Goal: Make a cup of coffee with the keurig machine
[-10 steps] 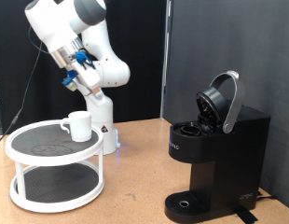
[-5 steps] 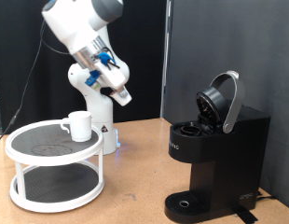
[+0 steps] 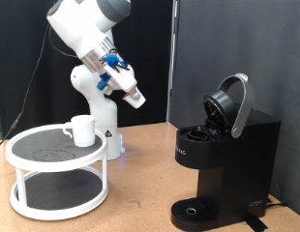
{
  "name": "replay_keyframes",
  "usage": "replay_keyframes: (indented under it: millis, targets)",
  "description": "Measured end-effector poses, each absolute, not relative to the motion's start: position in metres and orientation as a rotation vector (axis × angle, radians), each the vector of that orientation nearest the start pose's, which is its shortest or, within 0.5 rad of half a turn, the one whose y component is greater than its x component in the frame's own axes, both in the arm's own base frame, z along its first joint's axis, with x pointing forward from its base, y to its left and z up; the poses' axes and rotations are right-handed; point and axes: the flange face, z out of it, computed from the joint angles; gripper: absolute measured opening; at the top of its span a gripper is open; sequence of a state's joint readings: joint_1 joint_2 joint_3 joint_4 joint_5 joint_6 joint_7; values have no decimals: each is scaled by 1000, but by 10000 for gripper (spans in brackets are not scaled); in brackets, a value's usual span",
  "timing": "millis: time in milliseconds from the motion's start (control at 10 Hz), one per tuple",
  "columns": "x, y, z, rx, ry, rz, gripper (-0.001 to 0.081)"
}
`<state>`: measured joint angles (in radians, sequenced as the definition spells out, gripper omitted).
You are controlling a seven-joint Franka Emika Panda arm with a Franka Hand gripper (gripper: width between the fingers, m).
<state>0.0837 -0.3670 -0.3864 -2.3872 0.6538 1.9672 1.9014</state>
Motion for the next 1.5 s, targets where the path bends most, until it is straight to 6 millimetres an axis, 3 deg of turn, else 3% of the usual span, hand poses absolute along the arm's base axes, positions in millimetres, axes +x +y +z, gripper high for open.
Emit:
replay_keyframes:
  millis: [800, 1100, 1500]
  targets:
    - [473, 0, 486, -897, 2458, 818, 310]
    - [486, 13, 483, -893, 2464, 782, 310]
    - [486, 17, 466, -910, 2497, 740, 310]
